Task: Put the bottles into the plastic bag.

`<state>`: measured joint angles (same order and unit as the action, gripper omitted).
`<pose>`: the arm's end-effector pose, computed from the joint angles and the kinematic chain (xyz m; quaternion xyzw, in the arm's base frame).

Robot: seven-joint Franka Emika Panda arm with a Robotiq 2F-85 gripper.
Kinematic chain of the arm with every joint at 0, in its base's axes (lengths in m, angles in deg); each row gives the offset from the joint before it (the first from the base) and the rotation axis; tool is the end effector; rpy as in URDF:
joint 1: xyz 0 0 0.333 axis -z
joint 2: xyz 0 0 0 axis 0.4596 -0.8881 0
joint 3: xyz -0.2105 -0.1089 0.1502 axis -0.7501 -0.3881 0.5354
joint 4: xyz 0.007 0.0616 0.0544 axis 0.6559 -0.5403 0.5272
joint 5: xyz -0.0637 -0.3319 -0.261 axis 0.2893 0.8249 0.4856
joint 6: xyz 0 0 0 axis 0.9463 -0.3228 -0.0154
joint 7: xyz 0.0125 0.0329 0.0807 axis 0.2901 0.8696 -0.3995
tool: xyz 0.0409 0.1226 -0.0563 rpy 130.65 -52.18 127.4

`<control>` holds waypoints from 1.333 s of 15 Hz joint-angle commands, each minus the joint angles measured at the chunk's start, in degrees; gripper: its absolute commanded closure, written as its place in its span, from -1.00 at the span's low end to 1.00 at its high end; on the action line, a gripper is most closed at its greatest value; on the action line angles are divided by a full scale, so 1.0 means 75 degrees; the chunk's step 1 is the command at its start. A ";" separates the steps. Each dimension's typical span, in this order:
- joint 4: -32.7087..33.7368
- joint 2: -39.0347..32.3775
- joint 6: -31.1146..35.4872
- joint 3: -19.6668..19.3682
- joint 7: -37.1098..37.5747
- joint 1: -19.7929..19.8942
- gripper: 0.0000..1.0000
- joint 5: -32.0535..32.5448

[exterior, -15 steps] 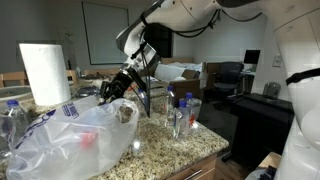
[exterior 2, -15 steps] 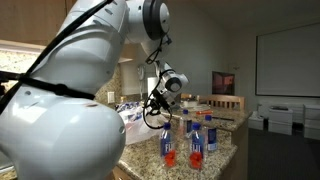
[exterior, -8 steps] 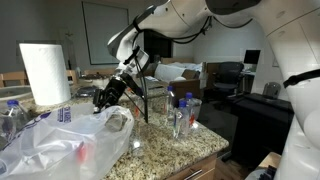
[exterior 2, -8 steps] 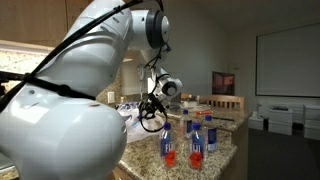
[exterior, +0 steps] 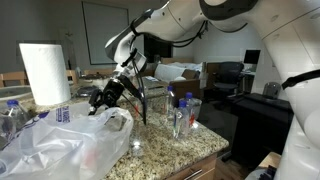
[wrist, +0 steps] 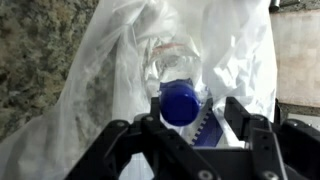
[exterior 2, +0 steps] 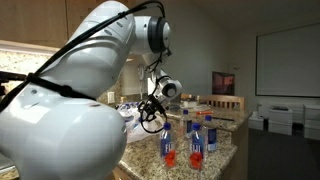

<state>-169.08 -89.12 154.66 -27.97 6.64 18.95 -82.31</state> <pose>0.5863 0.2844 0.2211 -0.8805 -0.1862 0.1762 0.3988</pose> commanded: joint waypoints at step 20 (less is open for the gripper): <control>-0.1575 0.3412 0.1666 -0.0923 0.0194 0.0840 -1.00 0.2217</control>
<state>-172.38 -71.39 164.40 -33.13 6.57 23.90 -72.09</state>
